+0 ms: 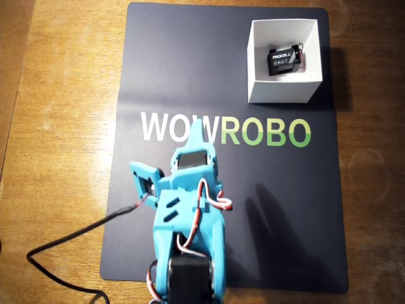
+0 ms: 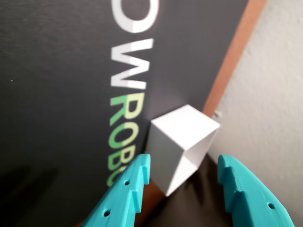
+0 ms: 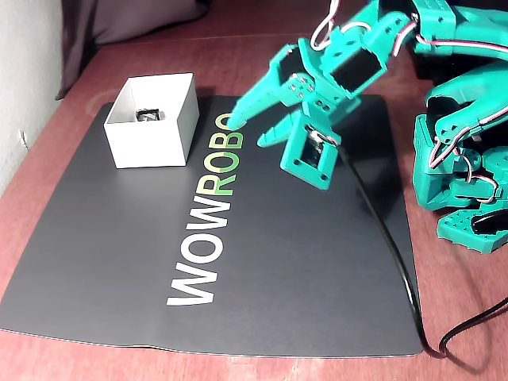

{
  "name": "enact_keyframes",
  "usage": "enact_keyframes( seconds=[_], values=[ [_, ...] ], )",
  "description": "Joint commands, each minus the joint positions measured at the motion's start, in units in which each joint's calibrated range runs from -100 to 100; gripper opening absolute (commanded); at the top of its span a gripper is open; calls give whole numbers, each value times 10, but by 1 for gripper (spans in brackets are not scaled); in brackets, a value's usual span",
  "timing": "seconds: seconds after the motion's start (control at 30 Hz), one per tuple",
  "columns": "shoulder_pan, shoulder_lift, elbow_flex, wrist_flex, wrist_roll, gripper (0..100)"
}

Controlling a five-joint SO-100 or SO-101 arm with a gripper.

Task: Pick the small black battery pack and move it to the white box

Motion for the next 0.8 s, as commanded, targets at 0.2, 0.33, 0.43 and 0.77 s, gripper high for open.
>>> enact_keyframes(
  seconds=[0.2,0.33,0.43,0.77],
  values=[
    [-3,-116,97,-7,0,16],
    [4,-156,137,-6,0,16],
    [4,-192,159,-6,-2,16],
    [30,-277,243,11,-1,16]
  ],
)
